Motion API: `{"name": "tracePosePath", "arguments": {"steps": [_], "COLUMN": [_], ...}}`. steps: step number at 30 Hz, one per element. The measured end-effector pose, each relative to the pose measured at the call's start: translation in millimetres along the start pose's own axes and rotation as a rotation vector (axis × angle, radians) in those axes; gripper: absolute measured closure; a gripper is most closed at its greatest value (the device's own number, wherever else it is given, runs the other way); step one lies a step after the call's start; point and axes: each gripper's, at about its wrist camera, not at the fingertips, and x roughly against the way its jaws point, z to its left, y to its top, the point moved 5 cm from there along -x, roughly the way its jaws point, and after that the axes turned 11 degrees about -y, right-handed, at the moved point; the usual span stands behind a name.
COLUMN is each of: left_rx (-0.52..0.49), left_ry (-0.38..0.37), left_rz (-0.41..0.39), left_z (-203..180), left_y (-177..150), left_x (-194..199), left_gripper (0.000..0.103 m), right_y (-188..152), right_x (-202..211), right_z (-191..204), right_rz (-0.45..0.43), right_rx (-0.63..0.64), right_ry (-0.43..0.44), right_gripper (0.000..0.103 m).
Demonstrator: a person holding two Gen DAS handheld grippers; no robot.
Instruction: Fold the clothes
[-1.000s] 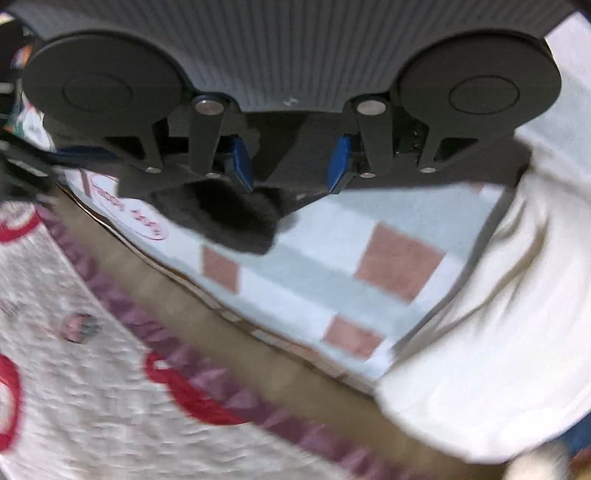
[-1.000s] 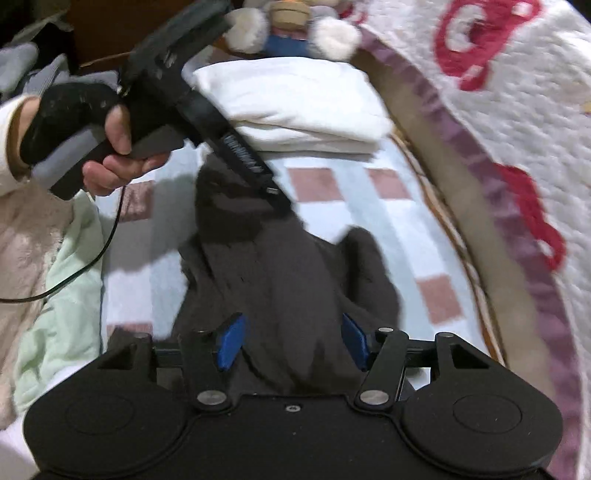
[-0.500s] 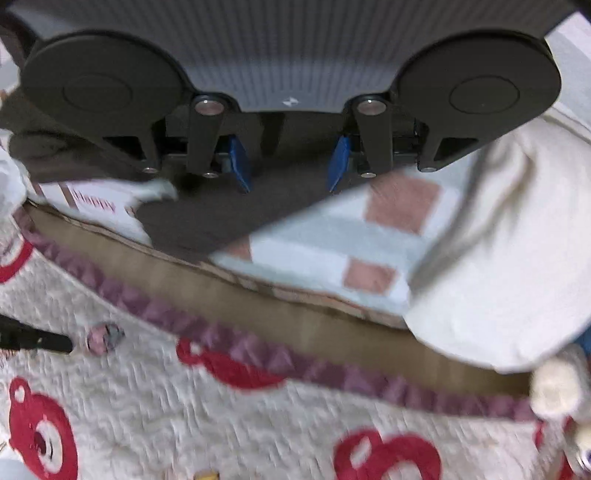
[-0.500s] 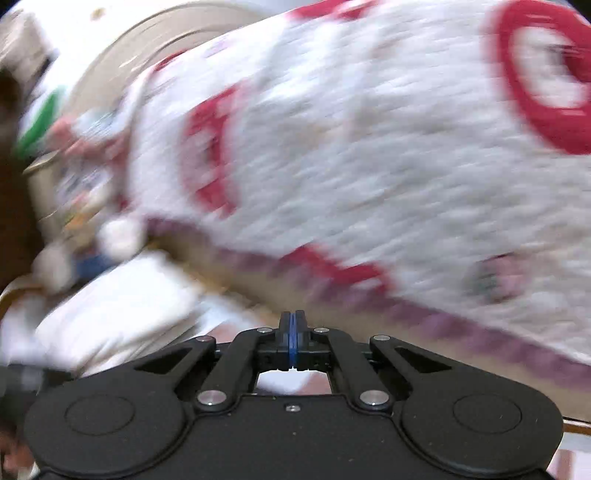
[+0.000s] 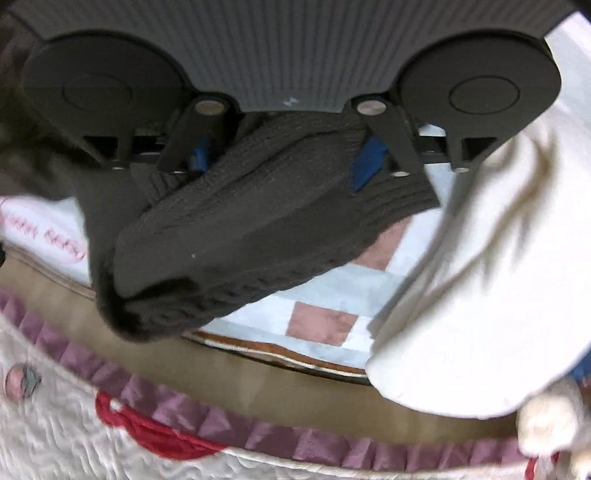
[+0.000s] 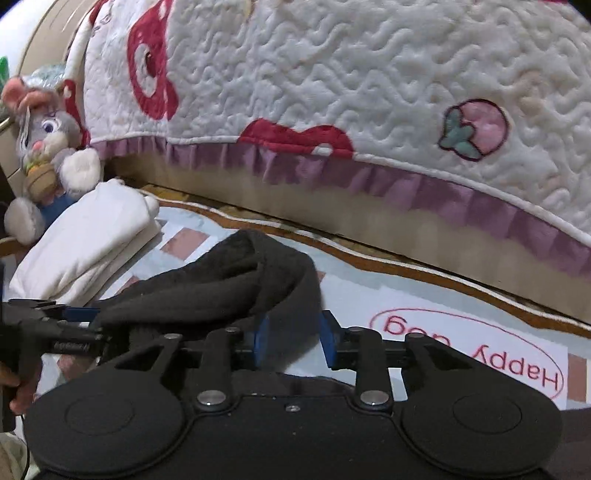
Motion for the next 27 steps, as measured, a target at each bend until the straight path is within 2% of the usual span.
{"name": "tracePosePath", "arguments": {"steps": [2, 5, 8, 12, 14, 16, 18, 20, 22, 24, 27], "left_rx": [-0.084, -0.079, -0.142, -0.087, -0.027, 0.053, 0.041, -0.021, -0.029, -0.040, -0.161], "left_ry": [0.048, 0.050, 0.125, 0.144, 0.135, 0.042, -0.019, -0.027, -0.085, -0.179, -0.246], "left_rz": [-0.032, -0.138, -0.267, -0.374, -0.435, -0.523, -0.596, -0.653, -0.685, -0.716, -0.771], "left_z": [-4.8, -8.5, -12.9, 0.4, 7.6, 11.1, 4.1, -7.0, -13.2, -21.4, -43.8], "left_y": [4.8, 18.2, 30.7, 35.6, 38.6, 42.2, 45.9, 46.8, 45.8, 40.9, 30.9], "left_x": [0.0, 17.0, 42.6, 60.2, 72.2, 95.3, 116.5, 135.0, 150.1, 167.9, 189.1], "left_gripper": [0.084, 0.092, 0.092, 0.093, 0.093, 0.093, 0.093, 0.093, 0.093, 0.093, 0.093], "right_y": [4.0, 8.8, 9.3, 7.8, 6.3, 4.8, 6.3, 12.6, 22.2, 33.1, 53.7], "right_x": [-2.9, -3.9, -1.6, -2.1, -4.0, -5.6, -6.0, -4.1, -1.6, 1.1, 6.2], "right_z": [7.4, 17.5, 24.5, 25.6, 24.1, 21.5, 19.4, 22.1, 32.5, 46.2, 63.3], "right_rz": [0.004, -0.001, -0.003, 0.005, 0.012, 0.016, 0.020, 0.019, 0.012, -0.003, -0.030], "right_rx": [0.002, 0.017, 0.042, 0.050, 0.043, 0.029, 0.001, -0.011, 0.025, 0.083, 0.124], "right_ry": [0.021, 0.035, 0.044, 0.034, 0.029, 0.030, 0.043, 0.070, 0.093, 0.111, 0.153], "right_gripper": [0.060, 0.059, 0.059, 0.056, 0.056, 0.056, 0.056, 0.056, 0.055, 0.054, 0.045]}}
